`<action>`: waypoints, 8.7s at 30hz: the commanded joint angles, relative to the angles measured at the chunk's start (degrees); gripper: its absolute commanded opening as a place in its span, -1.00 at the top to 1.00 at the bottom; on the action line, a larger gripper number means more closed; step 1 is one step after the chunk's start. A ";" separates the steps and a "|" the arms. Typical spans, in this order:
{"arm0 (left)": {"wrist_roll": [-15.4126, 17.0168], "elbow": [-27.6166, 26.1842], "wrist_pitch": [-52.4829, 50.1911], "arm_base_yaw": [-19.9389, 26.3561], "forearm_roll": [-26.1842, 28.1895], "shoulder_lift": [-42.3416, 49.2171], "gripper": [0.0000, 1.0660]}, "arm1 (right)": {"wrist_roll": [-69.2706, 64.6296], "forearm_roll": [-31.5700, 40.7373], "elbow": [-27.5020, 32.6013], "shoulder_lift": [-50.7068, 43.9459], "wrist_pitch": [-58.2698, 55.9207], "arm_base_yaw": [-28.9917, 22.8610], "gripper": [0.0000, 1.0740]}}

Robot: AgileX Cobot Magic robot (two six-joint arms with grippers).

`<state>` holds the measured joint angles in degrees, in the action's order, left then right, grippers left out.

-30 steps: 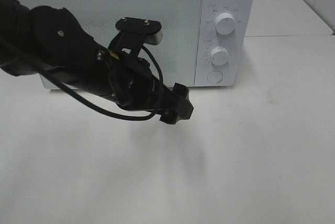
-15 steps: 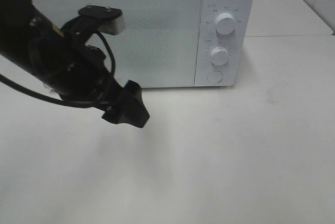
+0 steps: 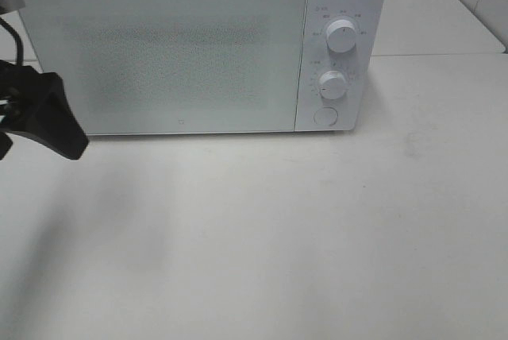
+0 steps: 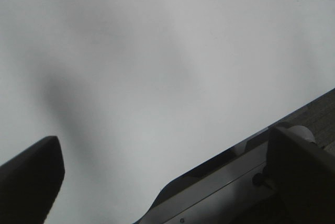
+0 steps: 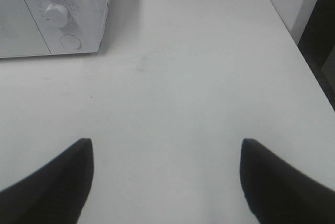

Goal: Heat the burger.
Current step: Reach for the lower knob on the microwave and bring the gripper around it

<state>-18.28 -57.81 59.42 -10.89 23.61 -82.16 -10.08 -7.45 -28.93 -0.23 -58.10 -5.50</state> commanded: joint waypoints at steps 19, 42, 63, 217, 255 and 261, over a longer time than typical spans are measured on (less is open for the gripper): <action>11.63 8.19 8.77 12.89 -15.99 20.68 -0.87 | 0.06 -0.06 0.17 -1.66 0.80 0.40 -0.39; 11.52 27.79 2.18 12.89 -15.81 58.16 -0.87 | 0.06 -0.06 0.17 -1.66 0.80 0.40 -0.39; 11.29 27.79 2.01 12.89 -13.29 83.77 -0.87 | 0.06 -0.06 0.17 -1.66 0.80 0.40 -0.39; 11.29 27.96 2.12 12.83 -13.35 83.71 -0.87 | 33.12 52.83 11.23 91.90 128.80 -36.96 -0.39; 11.29 27.96 2.12 12.83 -13.35 83.71 -0.87 | 27.96 50.82 -8.77 112.41 133.10 -35.07 -0.39; 11.29 27.96 2.12 12.83 -13.35 83.71 -0.87 | 27.96 50.82 -11.57 114.59 132.64 -33.86 -0.39</action>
<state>-7.05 -30.02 62.40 2.01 9.85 0.29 18.05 43.72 -39.08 113.73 69.16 -39.82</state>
